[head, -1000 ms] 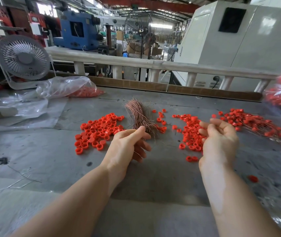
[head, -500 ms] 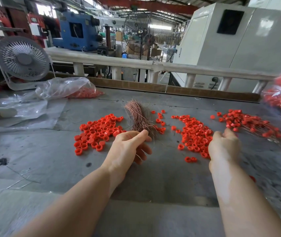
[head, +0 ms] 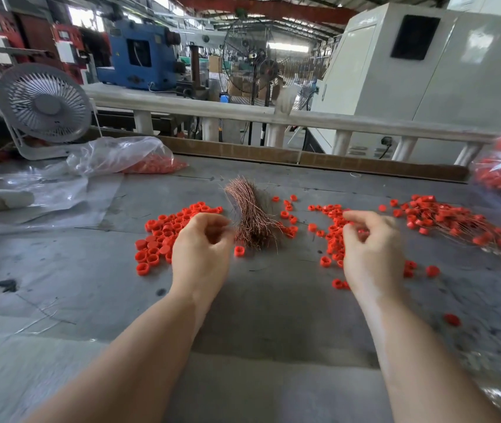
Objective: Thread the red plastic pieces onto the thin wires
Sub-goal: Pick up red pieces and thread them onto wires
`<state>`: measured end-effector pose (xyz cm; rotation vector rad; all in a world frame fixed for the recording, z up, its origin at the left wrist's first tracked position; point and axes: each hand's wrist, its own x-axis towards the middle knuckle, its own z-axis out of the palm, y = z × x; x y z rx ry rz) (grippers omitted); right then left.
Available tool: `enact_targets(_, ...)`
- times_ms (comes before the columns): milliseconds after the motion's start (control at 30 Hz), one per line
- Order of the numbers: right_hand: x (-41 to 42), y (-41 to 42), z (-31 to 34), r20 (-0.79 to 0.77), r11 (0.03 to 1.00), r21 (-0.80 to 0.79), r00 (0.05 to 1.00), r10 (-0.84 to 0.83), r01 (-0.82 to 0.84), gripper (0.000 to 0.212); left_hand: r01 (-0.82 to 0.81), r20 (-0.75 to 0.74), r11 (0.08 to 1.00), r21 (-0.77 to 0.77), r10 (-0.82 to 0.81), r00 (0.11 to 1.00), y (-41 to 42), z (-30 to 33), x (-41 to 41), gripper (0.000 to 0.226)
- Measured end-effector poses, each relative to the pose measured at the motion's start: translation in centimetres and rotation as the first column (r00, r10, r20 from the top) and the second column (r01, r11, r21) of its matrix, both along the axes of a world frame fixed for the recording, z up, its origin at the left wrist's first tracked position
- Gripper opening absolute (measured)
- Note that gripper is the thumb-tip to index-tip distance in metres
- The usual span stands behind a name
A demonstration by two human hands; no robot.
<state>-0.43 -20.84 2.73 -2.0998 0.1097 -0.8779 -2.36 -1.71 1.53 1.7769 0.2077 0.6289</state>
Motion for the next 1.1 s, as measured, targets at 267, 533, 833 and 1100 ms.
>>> enact_targets(267,-1.3,3.3,-1.2,-0.183,0.816,-0.361,0.892,0.413,-0.452,0.022,-0.023,-0.096,0.832,0.554,0.092,0.991,0.4,-0.9,0.1,0.047)
enact_targets(533,-1.4,3.3,-2.0,-0.322,0.705,-0.46,0.841,0.434,-0.54,0.048,0.095,-0.213,0.679,0.728,0.093,0.973,0.6,-1.0,0.2,0.054)
enact_targets(833,-1.3,3.2,-1.8,-0.371,0.734,-0.429,0.843,0.388,-0.527,0.023,0.06,-0.113,0.783,0.62,0.013,0.994,0.5,-1.0,0.2,0.024)
enact_targets(1100,-1.5,3.2,-1.7,-0.378,0.738,-0.438,0.85,0.366,-0.513,0.014,0.133,-0.174,0.644,0.753,0.001,0.985,0.3,-1.3,0.2,0.034)
